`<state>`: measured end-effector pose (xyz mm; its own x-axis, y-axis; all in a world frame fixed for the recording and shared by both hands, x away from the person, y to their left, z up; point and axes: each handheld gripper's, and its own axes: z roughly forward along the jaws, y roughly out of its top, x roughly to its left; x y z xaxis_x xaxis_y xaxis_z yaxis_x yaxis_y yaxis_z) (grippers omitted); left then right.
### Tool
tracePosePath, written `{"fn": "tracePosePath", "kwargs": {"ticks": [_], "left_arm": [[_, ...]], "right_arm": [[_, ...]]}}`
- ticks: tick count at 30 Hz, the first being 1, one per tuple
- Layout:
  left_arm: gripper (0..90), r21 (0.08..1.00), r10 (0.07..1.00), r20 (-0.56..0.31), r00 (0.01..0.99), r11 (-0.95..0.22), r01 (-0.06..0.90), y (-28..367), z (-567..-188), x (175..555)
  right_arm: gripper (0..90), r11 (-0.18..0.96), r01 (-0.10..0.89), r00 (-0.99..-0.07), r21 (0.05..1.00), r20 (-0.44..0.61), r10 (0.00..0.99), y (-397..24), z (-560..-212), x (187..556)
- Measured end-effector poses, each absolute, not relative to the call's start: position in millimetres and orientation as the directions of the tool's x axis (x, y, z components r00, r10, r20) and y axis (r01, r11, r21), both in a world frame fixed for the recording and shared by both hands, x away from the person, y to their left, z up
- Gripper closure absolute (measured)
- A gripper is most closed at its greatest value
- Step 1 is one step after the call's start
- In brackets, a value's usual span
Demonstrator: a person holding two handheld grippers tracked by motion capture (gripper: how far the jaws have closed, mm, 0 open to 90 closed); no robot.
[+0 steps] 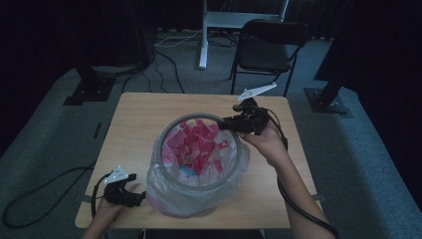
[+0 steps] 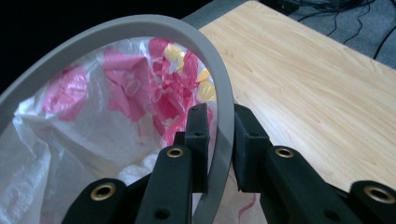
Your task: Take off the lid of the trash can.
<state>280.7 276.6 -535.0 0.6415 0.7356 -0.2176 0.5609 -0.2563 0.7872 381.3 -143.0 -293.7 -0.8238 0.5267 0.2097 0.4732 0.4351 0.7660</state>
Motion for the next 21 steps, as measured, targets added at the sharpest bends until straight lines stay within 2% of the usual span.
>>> {"fn": "tracePosePath", "kwargs": {"ticks": [21], "left_arm": [[0.0, 0.787, 0.735, -0.217, 0.642, -0.257, 0.561, 277.2, -535.1, 280.7]], "right_arm": [[83.1, 0.332, 0.485, -0.797, 0.809, 0.253, 0.548, -156.4, -277.5, 382.4]]}}
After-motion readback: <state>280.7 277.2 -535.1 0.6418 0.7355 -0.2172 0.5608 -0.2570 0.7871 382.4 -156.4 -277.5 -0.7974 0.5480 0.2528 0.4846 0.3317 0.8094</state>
